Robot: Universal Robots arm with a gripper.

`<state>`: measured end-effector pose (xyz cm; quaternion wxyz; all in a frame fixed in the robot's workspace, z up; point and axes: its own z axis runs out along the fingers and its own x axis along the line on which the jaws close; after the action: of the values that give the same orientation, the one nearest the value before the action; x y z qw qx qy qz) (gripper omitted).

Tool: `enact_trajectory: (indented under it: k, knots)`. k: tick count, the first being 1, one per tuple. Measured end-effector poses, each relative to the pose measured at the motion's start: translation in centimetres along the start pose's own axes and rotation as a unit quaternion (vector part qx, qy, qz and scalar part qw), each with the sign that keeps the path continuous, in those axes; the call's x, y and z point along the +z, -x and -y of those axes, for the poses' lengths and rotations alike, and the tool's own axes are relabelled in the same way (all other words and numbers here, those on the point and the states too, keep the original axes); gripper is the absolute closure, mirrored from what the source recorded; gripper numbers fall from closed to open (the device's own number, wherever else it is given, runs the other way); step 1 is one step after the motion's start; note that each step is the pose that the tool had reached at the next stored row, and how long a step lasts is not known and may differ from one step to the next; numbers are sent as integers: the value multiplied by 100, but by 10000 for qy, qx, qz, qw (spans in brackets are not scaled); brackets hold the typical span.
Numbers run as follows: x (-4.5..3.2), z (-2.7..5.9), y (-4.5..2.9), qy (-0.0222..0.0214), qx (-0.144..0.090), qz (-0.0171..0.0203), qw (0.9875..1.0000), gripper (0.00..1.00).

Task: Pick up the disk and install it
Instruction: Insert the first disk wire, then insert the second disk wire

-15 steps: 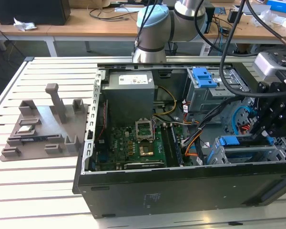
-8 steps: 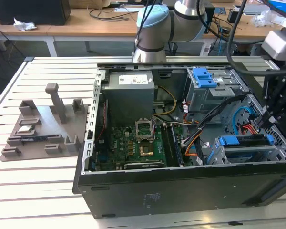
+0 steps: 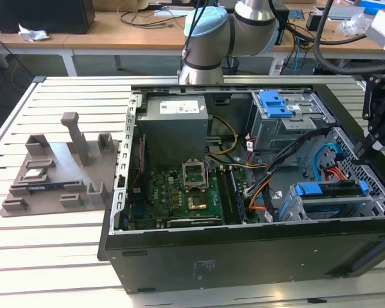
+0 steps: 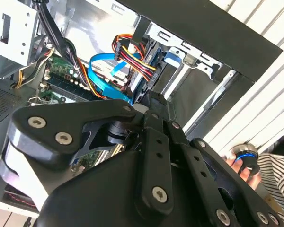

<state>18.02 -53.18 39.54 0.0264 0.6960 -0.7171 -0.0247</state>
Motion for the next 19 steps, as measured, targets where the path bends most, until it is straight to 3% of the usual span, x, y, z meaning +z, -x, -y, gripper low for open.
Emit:
enact_trajectory:
  k: [5, 11, 14, 19]
  knots:
    - [-1, 0, 0, 0, 0, -1, 10000, 89]
    - [-2, 0, 0, 0, 0, -1, 10000, 64]
    - [39, -65, 37, 0, 0, -1, 10000, 64]
    - [88, -93, 78, 0, 0, 0, 10000, 64]
